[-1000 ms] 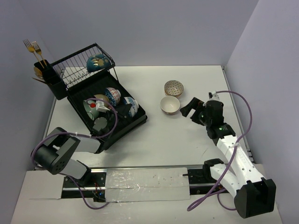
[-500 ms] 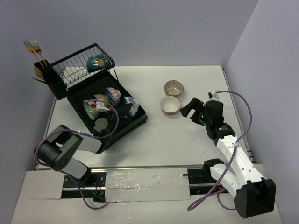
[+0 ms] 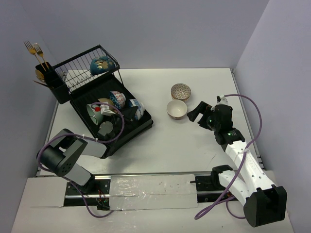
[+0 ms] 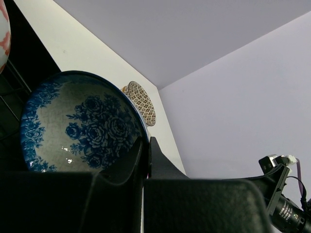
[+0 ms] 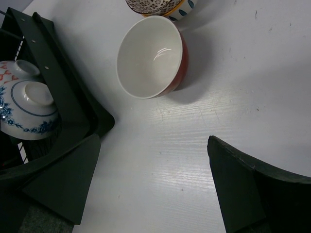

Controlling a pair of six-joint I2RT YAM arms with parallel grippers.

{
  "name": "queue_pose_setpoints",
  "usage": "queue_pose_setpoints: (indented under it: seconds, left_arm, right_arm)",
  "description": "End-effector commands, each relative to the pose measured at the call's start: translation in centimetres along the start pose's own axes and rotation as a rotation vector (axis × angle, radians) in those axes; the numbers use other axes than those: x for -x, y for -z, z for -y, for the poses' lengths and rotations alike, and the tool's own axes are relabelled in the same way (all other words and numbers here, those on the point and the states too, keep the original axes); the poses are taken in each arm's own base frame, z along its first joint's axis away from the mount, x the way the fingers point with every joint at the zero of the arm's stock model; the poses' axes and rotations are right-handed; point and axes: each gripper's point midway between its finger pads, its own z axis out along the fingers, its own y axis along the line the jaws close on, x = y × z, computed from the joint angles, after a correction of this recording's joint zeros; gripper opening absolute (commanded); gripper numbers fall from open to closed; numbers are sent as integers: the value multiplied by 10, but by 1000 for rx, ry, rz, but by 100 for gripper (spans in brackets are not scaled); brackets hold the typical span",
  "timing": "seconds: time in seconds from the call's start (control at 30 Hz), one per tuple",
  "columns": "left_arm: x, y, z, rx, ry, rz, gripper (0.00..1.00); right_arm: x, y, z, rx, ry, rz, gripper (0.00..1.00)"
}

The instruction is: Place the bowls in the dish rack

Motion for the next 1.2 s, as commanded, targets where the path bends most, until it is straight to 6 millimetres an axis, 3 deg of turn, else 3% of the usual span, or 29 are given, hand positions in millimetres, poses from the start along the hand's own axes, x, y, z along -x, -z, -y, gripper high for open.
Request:
queue_pose_setpoints:
  seconds: [0.0,0.33,0.57,1.17]
  left_arm:
    - [62,9,87,-342,78,251,0]
    - [73,18,98,-385,82,288,0]
    - [65,23,86,-352,84,278,0]
    - [68,44,54,-217,87,328,0]
  right_arm:
    - [8,1,-10,45,17,36,98]
    - [6,1,-10,52,16,35,98]
    - [4,1,-13,72,14,29,98]
    - [7,0,-14,69,16,30,98]
